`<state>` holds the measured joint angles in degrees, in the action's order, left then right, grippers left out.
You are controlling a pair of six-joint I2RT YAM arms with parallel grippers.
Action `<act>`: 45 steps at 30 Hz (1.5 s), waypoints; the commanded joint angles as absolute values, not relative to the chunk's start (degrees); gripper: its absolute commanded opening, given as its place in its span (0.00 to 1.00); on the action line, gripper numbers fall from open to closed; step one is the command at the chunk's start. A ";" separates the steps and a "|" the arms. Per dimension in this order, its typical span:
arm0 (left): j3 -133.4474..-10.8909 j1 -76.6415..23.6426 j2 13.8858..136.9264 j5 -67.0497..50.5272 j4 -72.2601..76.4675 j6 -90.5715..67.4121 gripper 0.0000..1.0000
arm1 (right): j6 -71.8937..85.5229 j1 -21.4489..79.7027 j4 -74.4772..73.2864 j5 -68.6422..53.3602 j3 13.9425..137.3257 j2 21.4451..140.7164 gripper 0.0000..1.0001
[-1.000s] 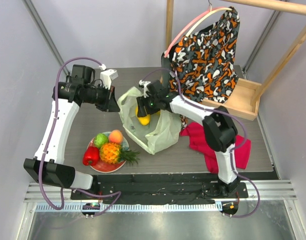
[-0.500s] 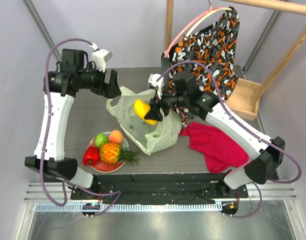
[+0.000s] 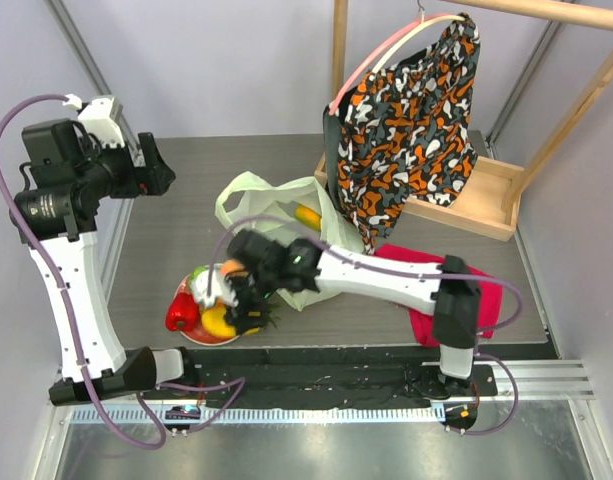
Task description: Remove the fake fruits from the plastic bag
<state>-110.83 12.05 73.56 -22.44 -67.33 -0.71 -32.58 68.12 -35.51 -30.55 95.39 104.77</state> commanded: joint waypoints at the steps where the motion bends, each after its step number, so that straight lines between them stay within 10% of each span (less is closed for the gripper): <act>1: -107.85 12.66 70.76 -21.71 -64.42 -2.46 0.95 | -38.66 75.66 -34.72 -20.85 98.97 108.36 0.23; 32: -99.14 13.18 63.55 -26.19 -61.17 -4.83 0.94 | -42.27 82.71 -16.71 5.09 99.40 120.85 0.21; 45: -98.17 13.18 63.63 -28.21 -60.73 -5.36 0.94 | -43.33 82.88 -17.84 6.15 98.35 121.55 0.44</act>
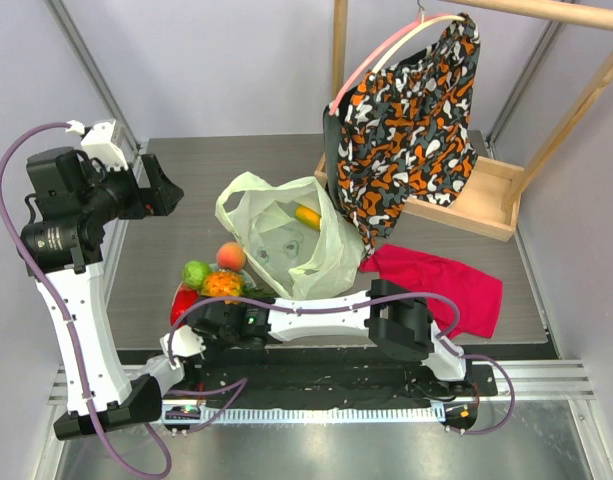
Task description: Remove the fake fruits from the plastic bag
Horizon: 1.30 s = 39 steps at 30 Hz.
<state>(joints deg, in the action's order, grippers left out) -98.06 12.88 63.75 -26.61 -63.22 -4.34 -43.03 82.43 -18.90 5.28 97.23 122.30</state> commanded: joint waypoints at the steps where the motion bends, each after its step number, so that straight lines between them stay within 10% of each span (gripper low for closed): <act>1: -98.17 13.18 63.81 -28.56 -60.47 -5.45 0.94 | -43.07 82.79 -18.10 5.80 98.18 121.47 0.46; 8: -98.96 13.18 64.60 -29.35 -60.03 -5.89 0.94 | -41.14 82.79 -21.61 2.29 97.56 118.75 0.75; 17: -102.56 13.18 67.93 -30.76 -59.06 -6.59 0.94 | -36.57 82.00 -31.37 -4.65 100.98 112.60 0.86; 27: -108.54 13.18 76.72 -35.67 -56.43 -8.26 0.94 | -24.90 67.17 -38.50 -14.33 105.38 98.27 0.83; 39: -109.16 12.13 82.53 -40.87 -66.88 2.36 0.94 | -21.36 50.19 -35.15 -16.16 101.95 97.29 0.57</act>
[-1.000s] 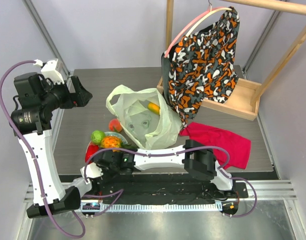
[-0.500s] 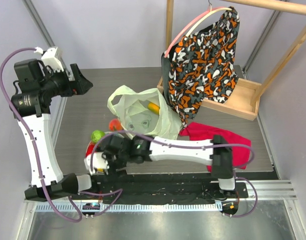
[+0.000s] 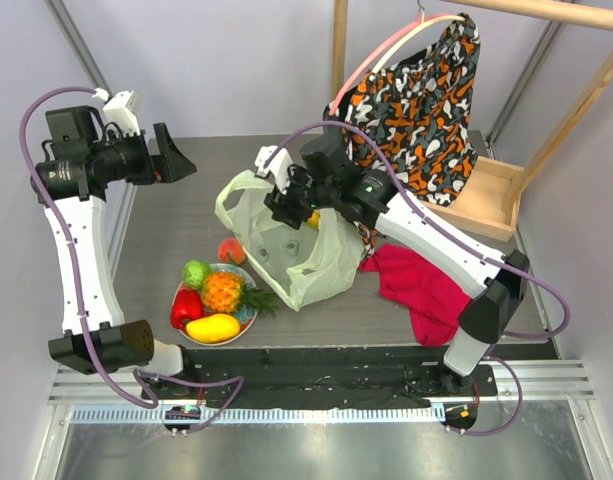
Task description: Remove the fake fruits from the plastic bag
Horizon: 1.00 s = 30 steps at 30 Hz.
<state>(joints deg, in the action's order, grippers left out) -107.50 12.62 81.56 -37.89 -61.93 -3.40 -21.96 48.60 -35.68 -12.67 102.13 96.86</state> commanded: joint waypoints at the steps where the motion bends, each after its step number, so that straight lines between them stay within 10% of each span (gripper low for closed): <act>1: -109.07 11.17 82.88 -40.78 -67.67 3.50 0.94 | -21.01 50.19 -35.16 -15.91 102.04 97.64 0.57; 15: -96.59 -8.79 81.38 -29.01 -64.09 5.37 0.90 | -24.69 41.31 -34.81 -5.10 97.21 110.48 0.56; 22: -98.88 -8.96 86.57 -34.27 -64.42 3.69 0.08 | -30.05 38.32 -29.54 -0.62 94.92 114.69 0.73; 30: -96.95 -9.14 85.78 -39.55 -65.30 3.69 0.00 | -35.41 37.09 -20.49 -1.84 93.78 119.09 0.79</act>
